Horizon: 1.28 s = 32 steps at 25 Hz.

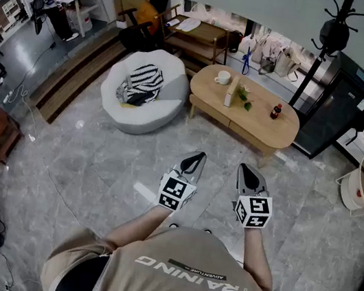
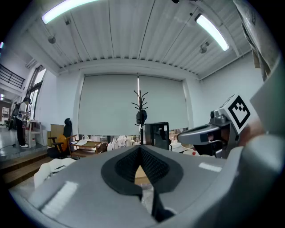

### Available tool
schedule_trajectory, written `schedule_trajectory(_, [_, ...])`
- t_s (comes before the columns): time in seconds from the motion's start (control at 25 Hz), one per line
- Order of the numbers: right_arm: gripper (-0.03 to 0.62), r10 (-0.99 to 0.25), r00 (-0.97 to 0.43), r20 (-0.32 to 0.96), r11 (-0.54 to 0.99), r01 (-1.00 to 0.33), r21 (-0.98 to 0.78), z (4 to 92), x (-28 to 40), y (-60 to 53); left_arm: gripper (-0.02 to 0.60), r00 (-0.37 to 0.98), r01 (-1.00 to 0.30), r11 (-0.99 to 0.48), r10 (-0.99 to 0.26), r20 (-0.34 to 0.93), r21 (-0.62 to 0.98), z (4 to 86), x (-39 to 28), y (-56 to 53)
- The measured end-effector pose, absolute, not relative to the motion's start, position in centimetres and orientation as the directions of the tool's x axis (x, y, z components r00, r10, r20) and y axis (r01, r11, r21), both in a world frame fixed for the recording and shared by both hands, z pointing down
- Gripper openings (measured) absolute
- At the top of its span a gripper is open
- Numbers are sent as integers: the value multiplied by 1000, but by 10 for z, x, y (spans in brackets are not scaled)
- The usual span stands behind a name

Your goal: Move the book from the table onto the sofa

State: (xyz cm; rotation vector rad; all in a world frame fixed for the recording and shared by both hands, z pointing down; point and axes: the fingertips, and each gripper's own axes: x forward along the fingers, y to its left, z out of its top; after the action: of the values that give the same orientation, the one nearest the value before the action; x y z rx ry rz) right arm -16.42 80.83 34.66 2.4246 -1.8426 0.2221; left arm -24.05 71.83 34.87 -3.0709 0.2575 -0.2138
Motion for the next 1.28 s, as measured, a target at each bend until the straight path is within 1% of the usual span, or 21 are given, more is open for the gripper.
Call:
schedule_trajectory(0.12, [3,-944,258,208,-270,-962,-32,363,-155,820,-9,968,-189,-981,-192,165,-32,369,-238,729])
schedule_trajectory(0.28, [3,-947,238,214,-255,-965,-57,369,-152,826,-9,953,-220,-975,-219,208,-19,380,-239,730])
schedule_trajectory(0.48, [3,-957,209,200,-216,-976,-15,366,-141,828,-9,953,-240,-971,-239,185,-20,367,-226,735])
schedule_trajectory(0.6, [3,-962,179,206,-182,-983,5,372,-140,828,-9,946,-272,-962,-266,183,9,369,-226,735])
schedule_trajectory(0.72, [3,-959,142,247,-153,-988,-27,389,-145,828,-9,930,-316,-948,-303,209,31,382,-239,733])
schedule_trajectory(0.92, [3,-958,117,262,-143,-987,-80,404,-137,811,-9,910,-359,-928,-323,258,105,407,-246,707])
schedule_trajectory(1.08, [3,-947,143,288,-176,-980,-90,418,-125,793,-9,910,-355,-929,-317,267,105,422,-241,684])
schedule_trajectory(1.28, [3,-930,179,320,-222,-969,-105,426,-113,757,-9,934,-296,-948,-262,243,115,420,-220,647])
